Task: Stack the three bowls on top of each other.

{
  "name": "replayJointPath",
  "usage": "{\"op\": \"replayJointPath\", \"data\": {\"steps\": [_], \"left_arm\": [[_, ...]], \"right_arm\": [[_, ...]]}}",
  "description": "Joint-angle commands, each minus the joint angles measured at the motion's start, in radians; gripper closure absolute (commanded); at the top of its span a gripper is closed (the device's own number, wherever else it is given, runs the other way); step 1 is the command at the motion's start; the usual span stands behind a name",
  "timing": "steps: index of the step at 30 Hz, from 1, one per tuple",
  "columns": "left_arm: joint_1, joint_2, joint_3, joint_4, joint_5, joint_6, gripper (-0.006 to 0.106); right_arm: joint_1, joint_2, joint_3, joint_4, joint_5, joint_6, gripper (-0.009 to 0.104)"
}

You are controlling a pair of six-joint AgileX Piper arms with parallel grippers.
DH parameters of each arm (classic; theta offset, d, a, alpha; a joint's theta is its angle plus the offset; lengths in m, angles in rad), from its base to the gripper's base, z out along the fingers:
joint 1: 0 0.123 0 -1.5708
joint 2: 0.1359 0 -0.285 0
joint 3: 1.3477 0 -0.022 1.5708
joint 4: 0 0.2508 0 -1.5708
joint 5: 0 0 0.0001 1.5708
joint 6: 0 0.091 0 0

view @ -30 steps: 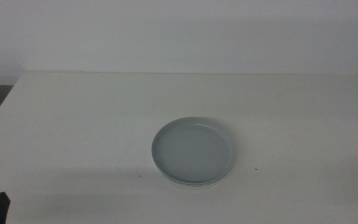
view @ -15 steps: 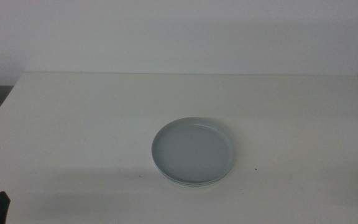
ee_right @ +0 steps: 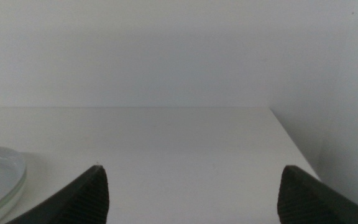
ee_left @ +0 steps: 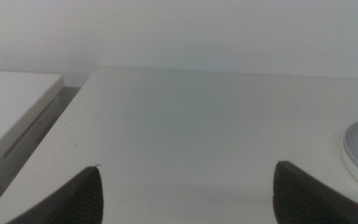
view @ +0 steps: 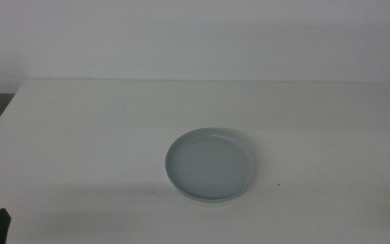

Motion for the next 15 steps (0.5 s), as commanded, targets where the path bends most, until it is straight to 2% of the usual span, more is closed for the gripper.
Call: {"op": "replayJointPath", "data": {"steps": [1,15], "left_arm": [[0.0,-0.003,0.0,-0.001,-0.011,-0.005,0.007],[0.0,-0.003,0.0,-0.001,-0.023,-0.005,0.007]], "right_arm": [[0.003,-0.004,0.003,-0.013,-0.015,0.029,0.002],[0.003,-0.004,0.003,-0.013,-0.015,0.06,0.002]]}}
